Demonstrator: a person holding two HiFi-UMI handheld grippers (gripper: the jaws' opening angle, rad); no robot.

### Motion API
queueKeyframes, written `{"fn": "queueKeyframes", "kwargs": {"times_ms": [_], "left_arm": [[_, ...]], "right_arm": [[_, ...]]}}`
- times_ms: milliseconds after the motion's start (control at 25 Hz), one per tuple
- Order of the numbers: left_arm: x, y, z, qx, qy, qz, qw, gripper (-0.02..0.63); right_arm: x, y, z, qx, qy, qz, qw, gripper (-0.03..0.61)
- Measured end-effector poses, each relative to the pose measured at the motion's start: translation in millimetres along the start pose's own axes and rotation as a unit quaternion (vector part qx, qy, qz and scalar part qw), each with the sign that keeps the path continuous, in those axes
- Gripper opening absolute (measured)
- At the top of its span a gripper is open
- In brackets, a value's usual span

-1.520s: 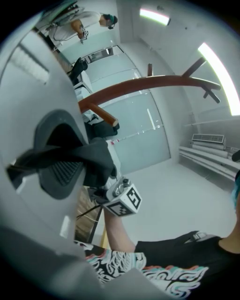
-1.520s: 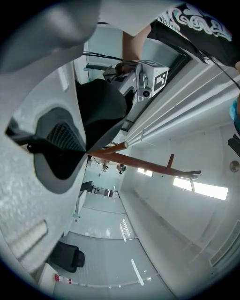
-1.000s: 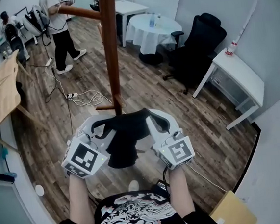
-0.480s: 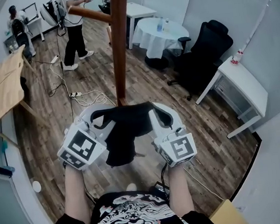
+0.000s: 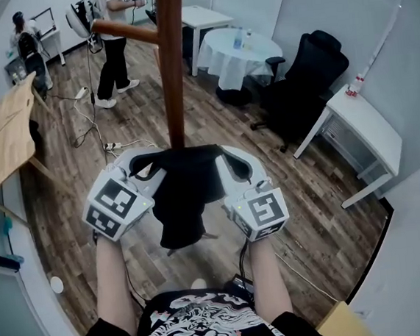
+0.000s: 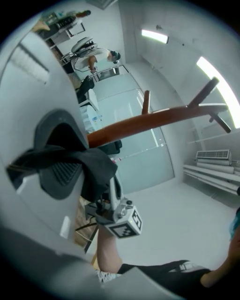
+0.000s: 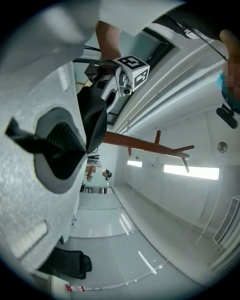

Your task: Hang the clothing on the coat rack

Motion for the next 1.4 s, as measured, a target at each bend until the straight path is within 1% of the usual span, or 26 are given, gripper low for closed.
{"fn": "queueKeyframes", "kwargs": {"times_ms": [80, 200, 400, 560, 720, 880, 960, 1080, 1120, 1240, 1280, 1320, 1360, 1400], "left_arm": [[3.4, 5.8, 8.0, -0.027, -0.011, -0.004, 0.9996, 0.031], [12.8, 25.0, 15.2, -0.064, -0.016, 0.008, 0.9978, 0.032], [28.0, 41.4, 11.6, -0.108, -0.010, 0.019, 0.9939, 0.038], [33.6, 52.1, 8.9, -0.131, 0.001, 0.017, 0.9912, 0.038], [35.3, 65.4, -0.9, -0.154, 0.016, 0.013, 0.9879, 0.041], [36.7, 75.2, -14.2, -0.168, 0.028, -0.003, 0.9855, 0.044], [37.1, 77.3, -19.8, -0.180, 0.032, -0.016, 0.9831, 0.046], [36.6, 80.1, -28.0, -0.190, 0.026, -0.023, 0.9813, 0.048], [36.2, 80.9, -30.4, -0.190, 0.021, -0.023, 0.9814, 0.052], [34.3, 82.7, -36.6, -0.193, 0.005, -0.022, 0.9809, 0.098], [33.0, 83.7, -38.0, -0.198, -0.001, -0.022, 0.9799, 0.116], [31.1, 85.2, -38.7, -0.205, -0.007, -0.023, 0.9784, 0.130], [28.8, 87.4, -39.1, -0.214, -0.012, -0.025, 0.9764, 0.151], [26.3, 90.2, -39.5, -0.223, -0.016, -0.027, 0.9743, 0.171]], "right_arm": [[8.0, 6.6, 1.0, 0.007, -0.001, 0.011, 1.000, 0.002], [18.6, 20.5, 1.7, 0.018, -0.003, 0.031, 0.999, 0.002], [25.0, 43.4, 1.2, 0.037, -0.008, 0.060, 0.998, 0.002], [28.2, 55.8, 7.7, 0.041, -0.014, 0.074, 0.996, 0.002], [24.0, 69.5, 17.6, 0.052, -0.022, 0.079, 0.995, 0.002], [18.1, 73.8, 29.5, 0.057, -0.032, 0.079, 0.995, 0.002], [15.6, 73.6, 32.3, 0.057, -0.026, 0.076, 0.995, 0.002], [9.8, 72.0, 33.3, 0.042, 0.000, 0.072, 0.996, 0.002], [7.1, 71.1, 32.7, 0.038, 0.009, 0.071, 0.997, 0.002], [-2.9, 67.3, 28.7, 0.047, 0.027, 0.062, 0.997, 0.003], [-5.8, 65.8, 27.9, 0.053, 0.028, 0.060, 0.996, 0.003], [-7.9, 64.5, 27.9, 0.057, 0.029, 0.058, 0.996, 0.013], [-9.7, 63.6, 28.6, 0.062, 0.030, 0.056, 0.996, 0.037], [-11.5, 63.2, 29.6, 0.066, 0.033, 0.053, 0.996, 0.038]]}}
Point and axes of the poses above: the fingertips, and each gripper's own axes: x forward along the fingers, z to its left, y out of its underside, the point moved 5 cm from there along -x, backward along the fingers, and after that the axes turned 1 degree about -z, right-handed, at the moved point
